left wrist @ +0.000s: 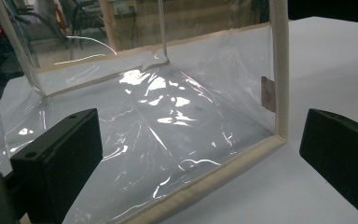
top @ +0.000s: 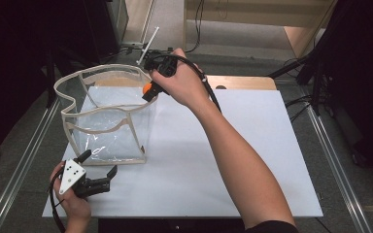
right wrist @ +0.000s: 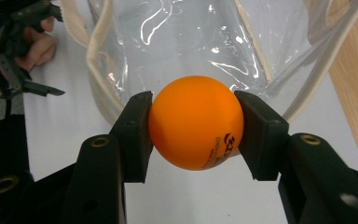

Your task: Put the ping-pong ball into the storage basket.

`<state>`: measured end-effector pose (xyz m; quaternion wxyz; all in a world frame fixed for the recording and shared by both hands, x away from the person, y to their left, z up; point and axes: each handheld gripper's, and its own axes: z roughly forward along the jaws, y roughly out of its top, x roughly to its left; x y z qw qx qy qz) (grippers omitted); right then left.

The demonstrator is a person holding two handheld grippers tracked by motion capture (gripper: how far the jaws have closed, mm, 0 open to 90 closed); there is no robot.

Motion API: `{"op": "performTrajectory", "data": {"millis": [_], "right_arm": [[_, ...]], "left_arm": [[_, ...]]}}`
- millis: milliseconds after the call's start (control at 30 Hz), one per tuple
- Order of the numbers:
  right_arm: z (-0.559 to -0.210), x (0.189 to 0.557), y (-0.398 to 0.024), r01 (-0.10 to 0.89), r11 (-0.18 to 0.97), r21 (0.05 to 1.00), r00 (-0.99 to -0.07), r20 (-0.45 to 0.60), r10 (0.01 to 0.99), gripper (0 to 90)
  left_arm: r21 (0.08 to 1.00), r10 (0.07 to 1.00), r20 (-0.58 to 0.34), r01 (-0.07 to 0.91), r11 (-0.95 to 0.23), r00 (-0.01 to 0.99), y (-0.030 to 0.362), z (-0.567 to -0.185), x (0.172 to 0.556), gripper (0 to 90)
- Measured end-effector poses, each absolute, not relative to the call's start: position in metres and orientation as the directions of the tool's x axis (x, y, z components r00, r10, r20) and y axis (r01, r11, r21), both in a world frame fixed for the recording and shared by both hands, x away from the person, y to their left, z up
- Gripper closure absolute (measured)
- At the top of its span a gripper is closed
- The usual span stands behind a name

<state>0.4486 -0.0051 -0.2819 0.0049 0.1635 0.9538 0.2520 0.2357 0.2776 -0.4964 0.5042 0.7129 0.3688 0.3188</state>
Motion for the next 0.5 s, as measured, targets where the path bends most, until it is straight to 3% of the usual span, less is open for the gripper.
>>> {"op": "performTrajectory", "data": {"millis": [267, 500], "right_arm": [[-0.2854, 0.4513, -0.0012, 0.34, 0.809, 0.48, -0.931, 0.051, 0.361, 46.9], [-0.2841, 0.4506, -0.005, 0.358, 0.79, 0.497, -0.924, 0.065, 0.378, 31.9]], "left_arm": [[0.954, 0.848, 0.082, 0.204, -0.218, 0.524, 0.2777, -0.4963, 0.2357, 0.0], [0.954, 0.847, 0.08, 0.204, -0.218, 0.526, 0.2777, -0.4964, 0.2359, 0.0]]}}
